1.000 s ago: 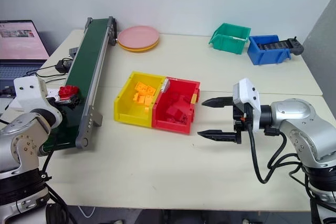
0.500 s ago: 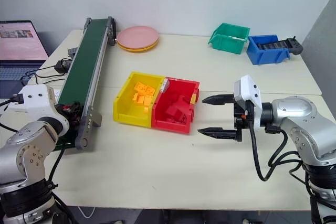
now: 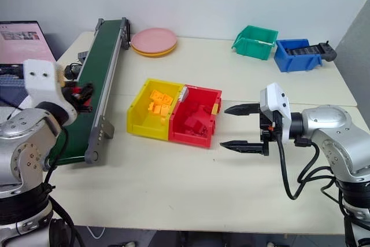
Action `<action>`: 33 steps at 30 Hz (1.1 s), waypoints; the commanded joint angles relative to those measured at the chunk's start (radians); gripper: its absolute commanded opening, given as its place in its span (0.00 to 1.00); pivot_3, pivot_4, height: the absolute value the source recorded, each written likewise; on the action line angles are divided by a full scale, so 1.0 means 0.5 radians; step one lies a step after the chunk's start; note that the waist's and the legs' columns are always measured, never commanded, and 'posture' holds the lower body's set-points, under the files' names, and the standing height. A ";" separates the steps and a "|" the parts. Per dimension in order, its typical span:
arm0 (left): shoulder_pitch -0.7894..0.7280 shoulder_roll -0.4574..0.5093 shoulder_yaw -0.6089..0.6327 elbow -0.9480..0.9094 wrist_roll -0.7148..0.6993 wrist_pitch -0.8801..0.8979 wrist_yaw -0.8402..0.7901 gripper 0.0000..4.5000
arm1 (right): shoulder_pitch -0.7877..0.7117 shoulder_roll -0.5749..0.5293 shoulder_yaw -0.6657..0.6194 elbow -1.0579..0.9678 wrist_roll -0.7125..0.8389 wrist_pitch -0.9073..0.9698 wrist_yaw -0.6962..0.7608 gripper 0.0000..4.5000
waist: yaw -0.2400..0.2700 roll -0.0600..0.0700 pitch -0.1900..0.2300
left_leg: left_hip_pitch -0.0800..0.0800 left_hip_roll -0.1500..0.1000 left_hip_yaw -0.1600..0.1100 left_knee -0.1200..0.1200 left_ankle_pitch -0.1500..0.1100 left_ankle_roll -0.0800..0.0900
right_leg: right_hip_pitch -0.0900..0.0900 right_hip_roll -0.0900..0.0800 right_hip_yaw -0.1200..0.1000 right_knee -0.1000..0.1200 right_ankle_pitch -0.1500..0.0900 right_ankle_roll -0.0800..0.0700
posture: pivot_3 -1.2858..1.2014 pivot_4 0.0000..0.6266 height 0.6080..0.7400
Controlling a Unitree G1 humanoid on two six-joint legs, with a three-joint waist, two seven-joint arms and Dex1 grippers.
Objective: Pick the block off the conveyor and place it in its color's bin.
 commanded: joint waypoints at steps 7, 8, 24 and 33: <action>-0.312 -0.016 -0.651 0.067 -0.143 -0.220 -0.598 0.34 | 0.083 -0.174 -0.251 -0.234 0.193 0.143 -0.060 1.00 | -0.007 0.000 0.000 | 0.001 0.000 0.001 0.001 0.000 0.000 | 0.000 0.001 0.001 0.001 0.000 0.000 | 0.52 0.24 1.00; -0.344 -0.040 -0.697 0.106 -0.128 -0.253 -0.619 0.34 | 0.081 -0.186 -0.274 -0.247 0.220 0.164 -0.070 1.00 | -0.007 0.000 0.000 | 0.001 0.000 0.001 0.001 0.000 0.000 | 0.000 0.001 0.002 0.001 0.000 0.000 | 0.52 0.24 1.00; -0.599 -0.332 -1.070 0.651 0.160 -0.700 -0.825 0.34 | 0.173 -0.266 -0.405 -0.365 0.296 0.205 -0.211 1.00 | -0.007 0.000 0.000 | 0.000 0.000 0.003 0.003 0.000 0.001 | 0.000 0.002 0.004 0.002 0.000 0.000 | 0.52 0.24 1.00; -0.584 -0.362 -1.053 0.679 0.205 -0.772 -0.901 0.64 | 0.157 -0.256 -0.378 -0.354 0.287 0.190 -0.231 1.00 | -0.007 0.000 0.000 | 0.000 0.000 0.003 0.005 0.000 0.001 | 0.000 0.002 0.004 0.002 0.000 0.000 | 0.52 0.24 1.00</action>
